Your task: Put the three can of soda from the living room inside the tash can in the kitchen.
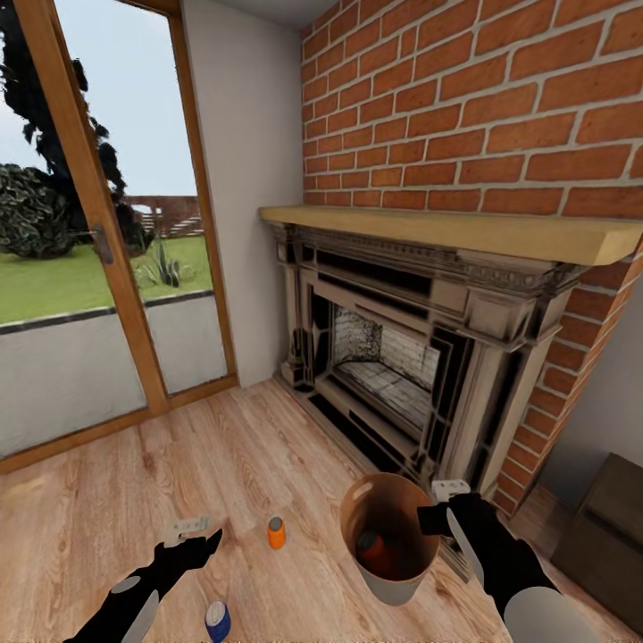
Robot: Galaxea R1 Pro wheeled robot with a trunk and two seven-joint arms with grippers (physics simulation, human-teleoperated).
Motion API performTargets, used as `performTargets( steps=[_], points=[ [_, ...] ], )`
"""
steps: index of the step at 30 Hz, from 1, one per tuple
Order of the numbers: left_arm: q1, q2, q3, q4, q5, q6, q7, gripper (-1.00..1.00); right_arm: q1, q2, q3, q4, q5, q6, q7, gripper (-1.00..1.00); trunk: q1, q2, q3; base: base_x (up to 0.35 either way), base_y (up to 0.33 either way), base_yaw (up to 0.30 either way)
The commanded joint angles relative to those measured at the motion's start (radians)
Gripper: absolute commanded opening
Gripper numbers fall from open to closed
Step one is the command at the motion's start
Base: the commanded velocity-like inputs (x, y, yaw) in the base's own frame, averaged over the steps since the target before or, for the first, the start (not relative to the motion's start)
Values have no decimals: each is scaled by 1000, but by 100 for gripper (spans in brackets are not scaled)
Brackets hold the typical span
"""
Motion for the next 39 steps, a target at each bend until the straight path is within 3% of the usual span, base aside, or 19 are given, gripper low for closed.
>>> performTargets(
  steps=[1,31,39],
  points=[
    [0,0,0,0,0,0,0,100,-1,0,-1,-1,-11,0,4,-100,4,-7,-5,0,0,0],
    [0,1,1,-1,0,0,0,100,-1,0,-1,-1,-11,0,4,-100,119,-217,-146,0,0,0],
    [0,22,1,-4,0,-13,0,100,-1,0,-1,-1,-12,0,4,-100,150,-273,-184,0,0,0]
  ],
)
